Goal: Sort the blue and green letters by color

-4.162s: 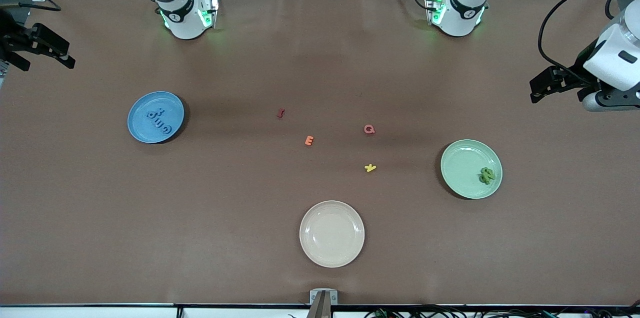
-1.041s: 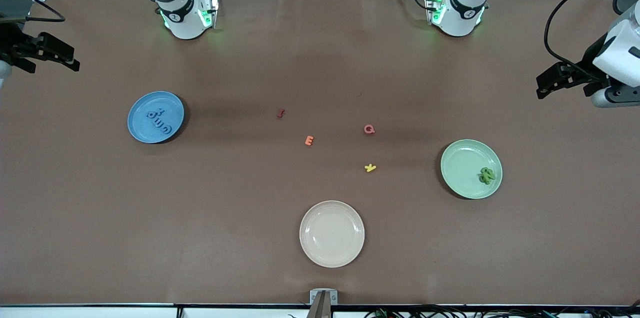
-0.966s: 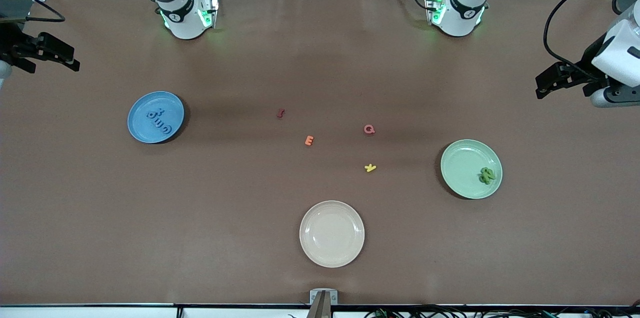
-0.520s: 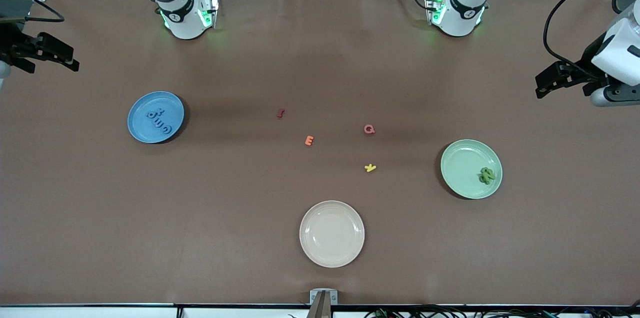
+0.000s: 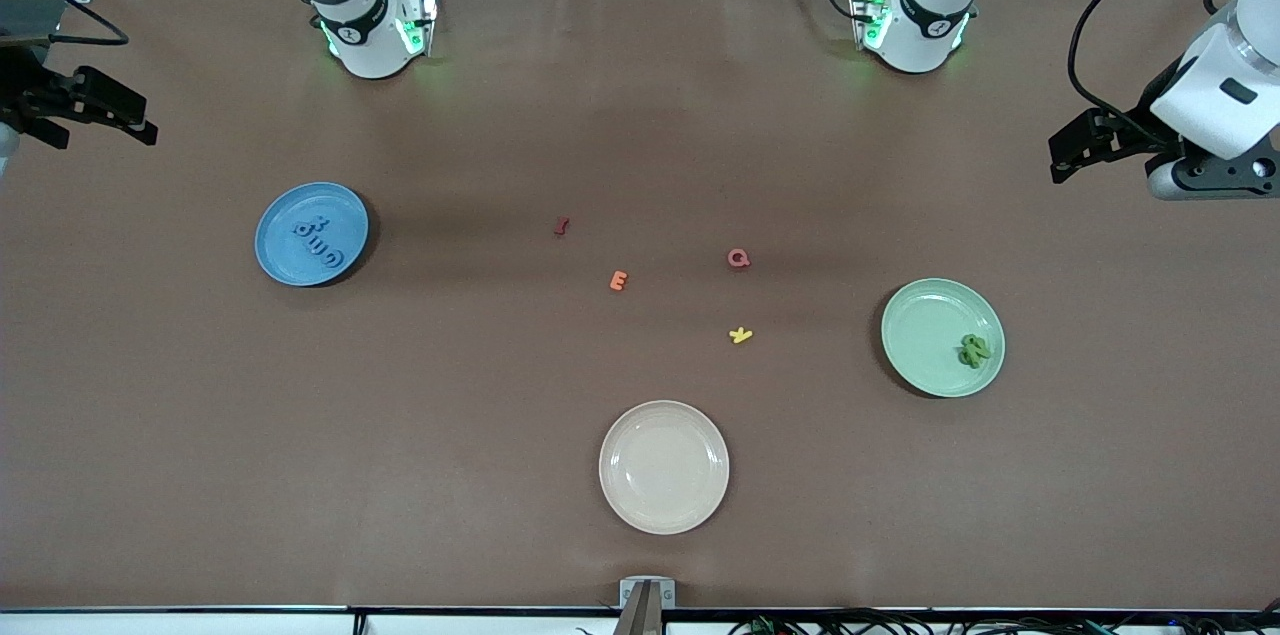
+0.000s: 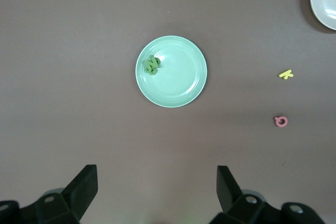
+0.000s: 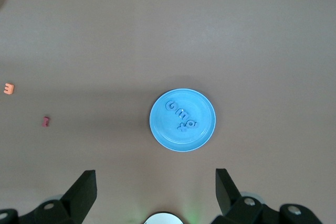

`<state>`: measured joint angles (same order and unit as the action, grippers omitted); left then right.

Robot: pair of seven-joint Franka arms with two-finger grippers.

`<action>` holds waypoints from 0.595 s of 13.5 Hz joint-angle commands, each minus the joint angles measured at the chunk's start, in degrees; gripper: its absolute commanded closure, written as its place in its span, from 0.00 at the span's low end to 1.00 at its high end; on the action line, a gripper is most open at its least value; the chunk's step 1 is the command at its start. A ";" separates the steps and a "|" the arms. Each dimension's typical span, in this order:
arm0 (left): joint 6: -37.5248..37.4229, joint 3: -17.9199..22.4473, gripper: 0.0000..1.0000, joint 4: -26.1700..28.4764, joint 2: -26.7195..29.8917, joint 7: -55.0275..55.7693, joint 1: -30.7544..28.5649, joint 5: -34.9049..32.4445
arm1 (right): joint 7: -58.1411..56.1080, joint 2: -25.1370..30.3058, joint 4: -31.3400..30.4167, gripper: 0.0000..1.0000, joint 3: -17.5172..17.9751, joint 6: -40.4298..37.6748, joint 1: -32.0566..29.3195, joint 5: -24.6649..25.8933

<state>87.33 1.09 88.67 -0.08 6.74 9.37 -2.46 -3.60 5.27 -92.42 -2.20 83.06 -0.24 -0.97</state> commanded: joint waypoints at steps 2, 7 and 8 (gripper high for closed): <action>-0.31 0.31 0.00 1.25 1.57 -1.11 -0.14 0.87 | 0.08 -0.26 0.93 0.00 -0.09 -0.18 0.15 -0.26; 0.13 -6.76 0.00 1.42 1.13 -1.03 -6.69 1.57 | 0.08 -0.18 0.84 0.00 0.00 -0.09 0.24 -0.26; 0.04 -8.20 0.00 1.42 1.13 -1.03 -8.29 1.58 | 0.08 -0.18 0.84 0.00 0.00 -0.18 0.24 -0.26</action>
<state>87.32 -3.48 89.03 -0.04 6.74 4.99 -2.18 -3.60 5.27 -92.42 -2.12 83.33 -0.20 -0.97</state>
